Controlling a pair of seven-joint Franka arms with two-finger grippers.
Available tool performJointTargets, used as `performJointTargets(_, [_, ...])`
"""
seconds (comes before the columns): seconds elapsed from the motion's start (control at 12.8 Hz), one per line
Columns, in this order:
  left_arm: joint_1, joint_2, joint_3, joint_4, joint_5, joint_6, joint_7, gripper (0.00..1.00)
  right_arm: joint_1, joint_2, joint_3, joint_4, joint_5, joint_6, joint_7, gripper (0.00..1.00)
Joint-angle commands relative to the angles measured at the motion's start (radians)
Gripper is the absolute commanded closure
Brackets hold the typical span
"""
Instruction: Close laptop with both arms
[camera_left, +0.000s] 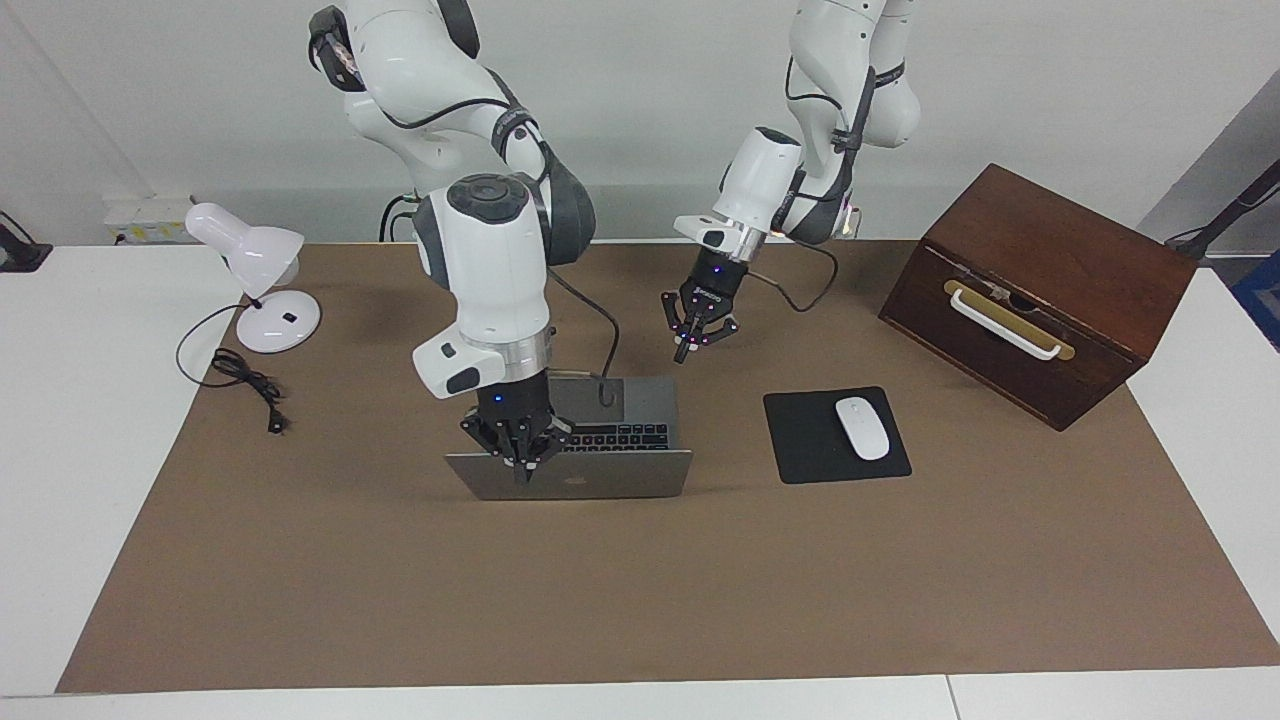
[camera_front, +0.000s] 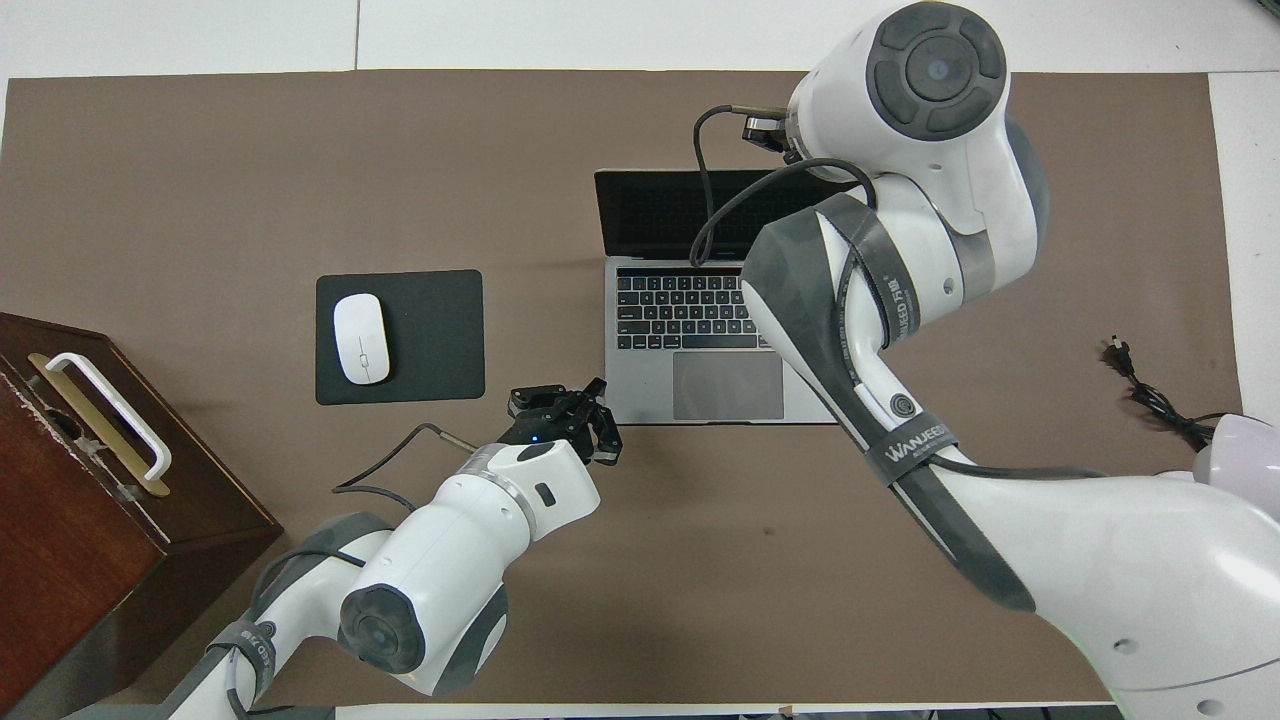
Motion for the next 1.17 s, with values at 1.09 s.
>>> performJointTargets(1.09, [-0.052, 0.283, 0.020, 0.084, -0.004, 0.214, 0.152, 1.00, 0.019, -0.026, 0.026, -0.039, -0.007, 0.027, 0.046, 1.00])
